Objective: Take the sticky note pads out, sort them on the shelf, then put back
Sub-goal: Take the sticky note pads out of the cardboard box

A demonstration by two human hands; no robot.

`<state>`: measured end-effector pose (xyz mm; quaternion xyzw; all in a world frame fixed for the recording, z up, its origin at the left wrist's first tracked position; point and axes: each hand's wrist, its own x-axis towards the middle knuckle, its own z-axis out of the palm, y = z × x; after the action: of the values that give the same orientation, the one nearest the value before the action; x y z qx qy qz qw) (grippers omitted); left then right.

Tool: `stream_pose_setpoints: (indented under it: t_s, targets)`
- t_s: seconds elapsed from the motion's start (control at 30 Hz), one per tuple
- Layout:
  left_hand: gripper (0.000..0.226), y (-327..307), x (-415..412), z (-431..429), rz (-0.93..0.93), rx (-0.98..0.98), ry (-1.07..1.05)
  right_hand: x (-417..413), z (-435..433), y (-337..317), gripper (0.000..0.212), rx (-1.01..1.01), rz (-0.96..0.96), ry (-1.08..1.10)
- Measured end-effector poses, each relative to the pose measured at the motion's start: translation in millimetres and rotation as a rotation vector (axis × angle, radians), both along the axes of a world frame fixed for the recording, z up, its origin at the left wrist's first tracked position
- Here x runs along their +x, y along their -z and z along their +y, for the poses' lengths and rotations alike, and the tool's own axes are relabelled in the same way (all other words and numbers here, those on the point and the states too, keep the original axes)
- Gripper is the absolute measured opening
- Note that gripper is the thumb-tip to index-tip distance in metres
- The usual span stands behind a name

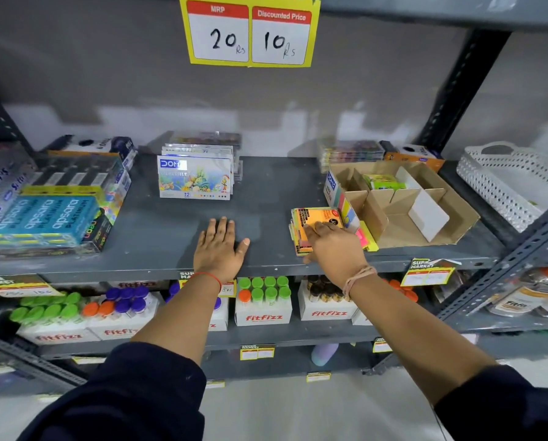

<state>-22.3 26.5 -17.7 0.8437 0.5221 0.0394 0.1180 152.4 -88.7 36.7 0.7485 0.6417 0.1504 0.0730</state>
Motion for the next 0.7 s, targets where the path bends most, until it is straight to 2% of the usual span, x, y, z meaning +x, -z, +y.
stream_pose_setpoints:
  t_s: [0.1,0.23,0.3,0.5,0.7]
  targets:
    - [0.063,-0.5,-0.3,0.1,0.0,-0.004,0.006,7.9,4.8,-17.4,0.058,-0.099,0.162,0.008]
    - [0.064,-4.0,-0.1,-0.9,0.006,-0.024,-0.005,32.4,25.6,-52.8,0.094,-0.317,0.356,-0.004]
    - [0.063,-4.4,-0.4,-1.8,0.007,-0.024,-0.004,36.6,33.0,-58.3,0.098,-0.43,0.366,0.026]
    - [0.063,-3.8,-0.9,-2.2,0.006,-0.014,0.008,43.6,38.2,-51.7,0.086,-0.409,0.436,0.073]
    - [0.063,-5.1,-1.6,-3.0,-0.005,-0.026,0.01,50.0,37.4,-61.2,0.054,-0.417,0.476,0.018]
